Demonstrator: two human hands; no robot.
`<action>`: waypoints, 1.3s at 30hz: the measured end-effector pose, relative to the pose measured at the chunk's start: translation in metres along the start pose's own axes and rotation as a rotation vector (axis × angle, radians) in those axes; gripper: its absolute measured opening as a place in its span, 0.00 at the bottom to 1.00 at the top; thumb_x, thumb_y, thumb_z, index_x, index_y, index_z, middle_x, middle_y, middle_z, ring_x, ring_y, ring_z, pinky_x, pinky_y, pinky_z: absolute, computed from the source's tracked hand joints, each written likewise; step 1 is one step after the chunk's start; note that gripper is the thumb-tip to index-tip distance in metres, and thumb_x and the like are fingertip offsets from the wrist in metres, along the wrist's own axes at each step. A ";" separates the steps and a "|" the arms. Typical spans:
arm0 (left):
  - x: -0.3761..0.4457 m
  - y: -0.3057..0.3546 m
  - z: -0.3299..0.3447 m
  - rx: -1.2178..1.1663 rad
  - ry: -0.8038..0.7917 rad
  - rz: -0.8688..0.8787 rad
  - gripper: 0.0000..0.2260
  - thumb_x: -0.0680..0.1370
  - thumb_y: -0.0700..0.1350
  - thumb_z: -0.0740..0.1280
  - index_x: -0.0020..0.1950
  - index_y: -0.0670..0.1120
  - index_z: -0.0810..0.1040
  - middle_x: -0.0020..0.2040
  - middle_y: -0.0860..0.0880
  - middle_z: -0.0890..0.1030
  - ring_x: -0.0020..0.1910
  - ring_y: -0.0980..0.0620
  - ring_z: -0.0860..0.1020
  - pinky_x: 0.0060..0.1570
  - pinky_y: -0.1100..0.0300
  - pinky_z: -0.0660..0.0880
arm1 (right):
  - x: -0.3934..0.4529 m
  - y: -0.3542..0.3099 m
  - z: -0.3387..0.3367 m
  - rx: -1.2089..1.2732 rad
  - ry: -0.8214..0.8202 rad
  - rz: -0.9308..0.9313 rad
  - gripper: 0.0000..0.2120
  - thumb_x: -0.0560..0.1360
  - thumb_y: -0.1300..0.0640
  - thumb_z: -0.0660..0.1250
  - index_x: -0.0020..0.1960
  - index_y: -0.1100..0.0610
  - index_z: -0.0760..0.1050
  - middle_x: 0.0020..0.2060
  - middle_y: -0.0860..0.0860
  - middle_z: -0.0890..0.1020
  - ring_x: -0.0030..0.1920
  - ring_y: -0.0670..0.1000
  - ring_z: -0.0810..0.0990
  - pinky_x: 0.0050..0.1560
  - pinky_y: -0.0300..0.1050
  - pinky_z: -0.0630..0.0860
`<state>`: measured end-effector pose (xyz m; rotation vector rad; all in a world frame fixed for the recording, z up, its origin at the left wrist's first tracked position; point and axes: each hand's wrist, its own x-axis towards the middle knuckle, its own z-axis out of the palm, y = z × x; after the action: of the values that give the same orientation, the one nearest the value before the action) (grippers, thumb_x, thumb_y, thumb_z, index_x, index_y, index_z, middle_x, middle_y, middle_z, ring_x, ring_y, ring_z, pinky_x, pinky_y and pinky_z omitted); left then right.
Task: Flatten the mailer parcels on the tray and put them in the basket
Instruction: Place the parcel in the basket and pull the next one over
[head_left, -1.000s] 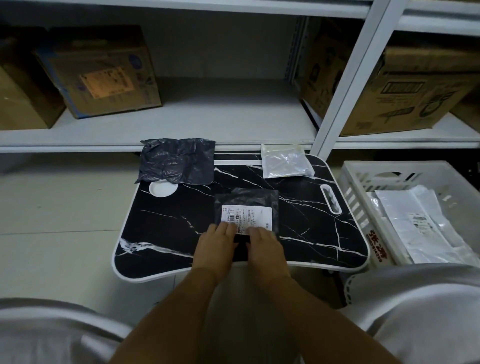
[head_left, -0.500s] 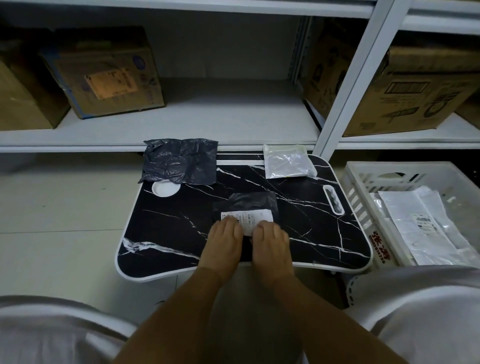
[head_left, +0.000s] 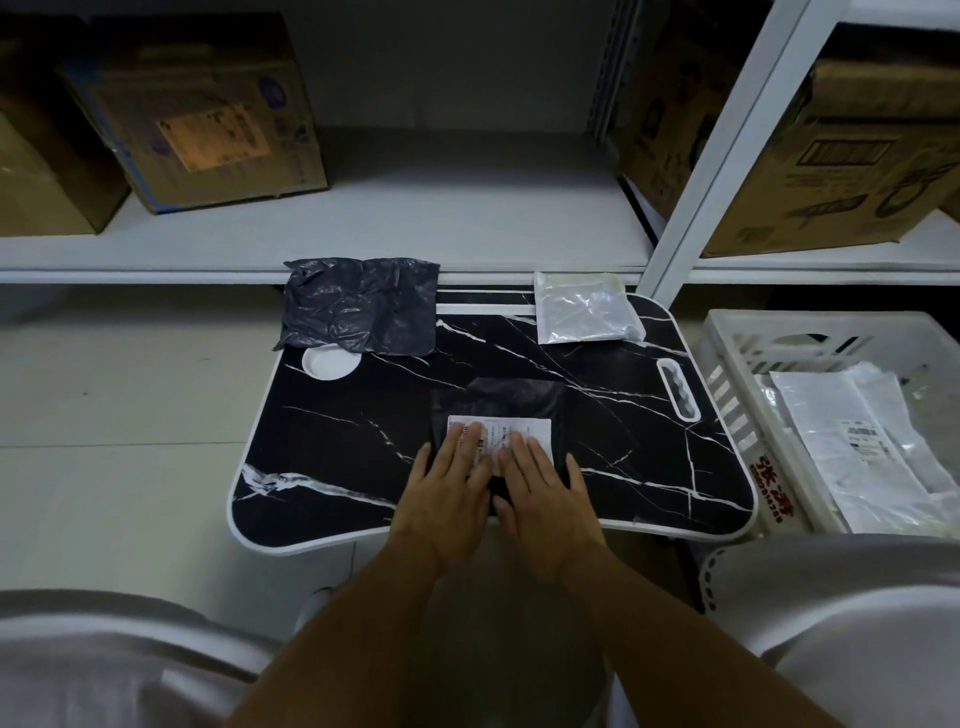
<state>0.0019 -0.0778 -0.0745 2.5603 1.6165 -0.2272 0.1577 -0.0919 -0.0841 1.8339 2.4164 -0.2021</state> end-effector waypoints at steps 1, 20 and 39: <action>0.001 0.000 -0.001 -0.027 -0.011 0.000 0.28 0.82 0.57 0.49 0.78 0.48 0.44 0.77 0.45 0.34 0.76 0.45 0.34 0.75 0.44 0.44 | 0.001 0.000 0.001 0.016 -0.020 -0.001 0.38 0.72 0.40 0.27 0.79 0.53 0.42 0.78 0.51 0.41 0.76 0.50 0.36 0.71 0.60 0.36; 0.025 -0.019 -0.031 0.022 -0.092 0.038 0.30 0.81 0.59 0.50 0.78 0.48 0.46 0.78 0.42 0.40 0.77 0.43 0.38 0.75 0.44 0.41 | 0.040 0.011 -0.035 0.107 -0.059 -0.140 0.32 0.77 0.44 0.57 0.77 0.55 0.55 0.78 0.52 0.49 0.78 0.52 0.43 0.76 0.54 0.44; 0.042 -0.024 -0.048 -0.295 -0.001 -0.058 0.23 0.77 0.55 0.46 0.55 0.46 0.77 0.63 0.46 0.76 0.65 0.46 0.70 0.71 0.45 0.56 | 0.067 0.013 -0.034 0.450 -0.010 0.136 0.24 0.77 0.47 0.45 0.57 0.55 0.76 0.58 0.50 0.75 0.62 0.52 0.70 0.59 0.48 0.65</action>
<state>0.0016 -0.0225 -0.0354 2.2949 1.5905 0.0073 0.1526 -0.0191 -0.0621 2.1490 2.3673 -0.7966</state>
